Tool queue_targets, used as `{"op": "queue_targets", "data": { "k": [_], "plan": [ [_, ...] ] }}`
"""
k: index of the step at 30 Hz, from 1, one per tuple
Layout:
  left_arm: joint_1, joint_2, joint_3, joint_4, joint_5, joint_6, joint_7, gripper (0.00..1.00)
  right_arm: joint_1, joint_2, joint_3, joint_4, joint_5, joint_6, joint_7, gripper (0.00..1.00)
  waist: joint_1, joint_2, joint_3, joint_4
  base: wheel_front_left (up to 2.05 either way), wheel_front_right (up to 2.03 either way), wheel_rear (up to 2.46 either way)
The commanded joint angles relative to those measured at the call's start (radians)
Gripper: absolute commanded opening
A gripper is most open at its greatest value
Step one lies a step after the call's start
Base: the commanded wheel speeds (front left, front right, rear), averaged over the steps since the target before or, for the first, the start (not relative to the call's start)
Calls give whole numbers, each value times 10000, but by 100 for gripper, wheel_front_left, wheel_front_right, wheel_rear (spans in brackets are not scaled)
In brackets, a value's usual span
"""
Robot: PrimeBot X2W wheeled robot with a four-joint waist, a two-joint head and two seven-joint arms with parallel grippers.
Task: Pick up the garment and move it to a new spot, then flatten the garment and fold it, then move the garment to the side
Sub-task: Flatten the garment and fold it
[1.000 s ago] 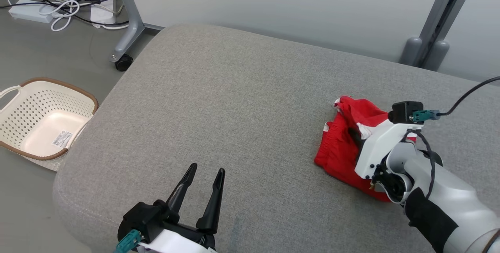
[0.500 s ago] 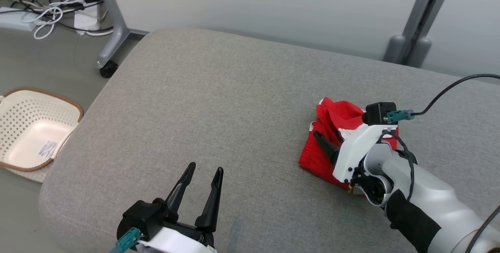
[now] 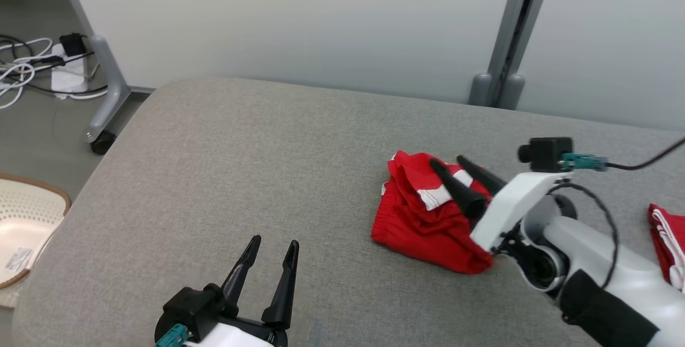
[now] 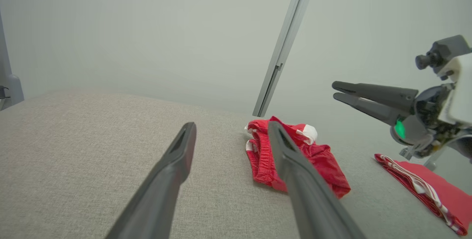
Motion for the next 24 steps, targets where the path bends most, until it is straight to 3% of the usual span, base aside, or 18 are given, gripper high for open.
{"op": "queue_targets", "data": {
  "k": [1,6,9,15,16,17,18,19,24],
  "plan": [
    [89,32,37,-50,44,19,-8,100,112,-67,-49,-77,-69,5,-145,100,1,0,-96,-123,0,0,0],
    [150,33,74,-214,29,2,-8,100,357,-981,-761,-293,-556,5,-952,100,1,0,-118,-254,0,0,0],
    [149,33,117,-328,12,22,-8,100,576,-1291,-2100,-82,-1279,5,-1036,100,1,0,-76,-268,0,0,0],
    [136,33,179,-397,11,23,-8,100,1810,-903,-4184,163,-3149,5,-1030,100,1,0,59,-247,0,0,0],
    [110,33,171,-396,21,15,-8,100,1955,-802,-4378,193,-3341,5,-1033,93,1,0,81,-238,0,0,0],
    [79,33,157,-388,36,5,-8,100,2074,-724,-4499,236,-3554,5,-1032,73,1,0,99,-225,0,0,0],
    [27,31,126,-367,69,-21,-8,100,2215,-551,-4727,306,-3837,5,-1032,33,1,0,131,-185,0,0,0],
    [3,33,118,-353,81,-31,-8,100,2242,-508,-4828,376,-3988,5,-1033,0,1,0,150,-155,0,0,0],
    [-95,31,98,-329,78,-63,-8,100,1875,-341,-4538,1478,-4726,5,-668,0,1,0,331,-3,0,0,0]
  ]
}}
